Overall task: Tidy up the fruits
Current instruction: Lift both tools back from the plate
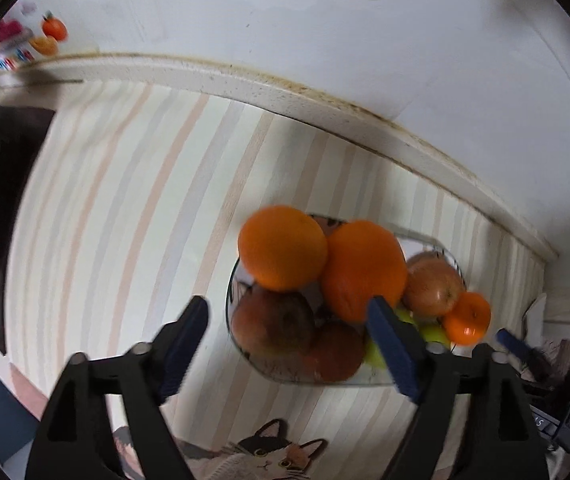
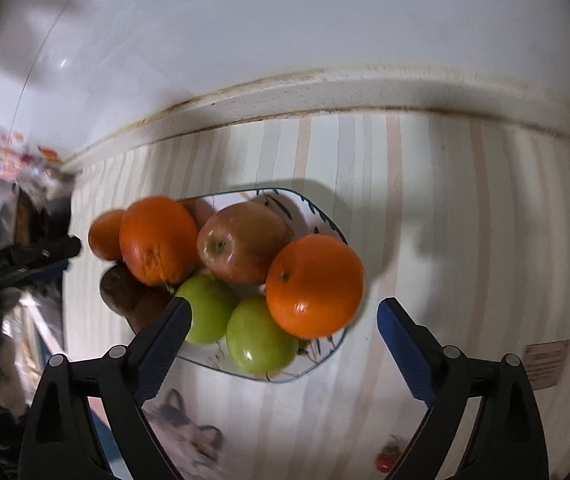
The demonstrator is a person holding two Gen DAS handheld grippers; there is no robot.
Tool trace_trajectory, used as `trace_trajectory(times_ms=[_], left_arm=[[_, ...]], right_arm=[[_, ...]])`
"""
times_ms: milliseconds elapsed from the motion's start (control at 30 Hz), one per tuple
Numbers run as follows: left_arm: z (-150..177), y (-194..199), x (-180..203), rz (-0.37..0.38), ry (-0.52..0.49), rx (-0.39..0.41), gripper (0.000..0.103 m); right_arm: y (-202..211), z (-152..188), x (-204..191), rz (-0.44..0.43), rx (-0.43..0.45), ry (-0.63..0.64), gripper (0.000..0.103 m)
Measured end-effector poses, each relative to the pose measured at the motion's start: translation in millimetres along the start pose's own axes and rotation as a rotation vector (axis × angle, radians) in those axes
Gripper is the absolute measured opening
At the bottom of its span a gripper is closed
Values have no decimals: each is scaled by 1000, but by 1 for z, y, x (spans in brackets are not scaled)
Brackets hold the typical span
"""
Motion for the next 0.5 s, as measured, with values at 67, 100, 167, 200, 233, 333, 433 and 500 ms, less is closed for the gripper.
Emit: trace_trajectory(times_ms=[67,100,167,200,233,333,433,500], left_arm=[[20,8,9,-35,-19,48,88],[28,11,13,-44,-25,65,88],[46,14,19,-52,-31,91,88],[56,15,20,-59,-22,101,88],[63,17,22,-57,-16,110,88],[89,24,29,-63,-4,147,88],[109,33,37,-89,2,191,88],[120,42,41,-110,10,223,88]], right_arm=[[8,10,-10,54,20,45,98],[12,14,-13,67,28,61,98],[20,24,-19,94,49,84,98],[24,29,-22,103,58,97,98],[29,34,-23,111,67,110,98],[45,50,-29,124,97,146,98],[63,63,-31,125,128,171,98],[76,72,-33,126,158,184,98]])
Point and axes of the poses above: each gripper's, at about its wrist camera, not at the fingertips, and y roughly against the way its jaws point, x to its right, z to its underside, the point moved 3 cm from there along -y, roughly the way its jaws point, and after that the axes turned 7 degrees about -x, right-handed, at the moved point
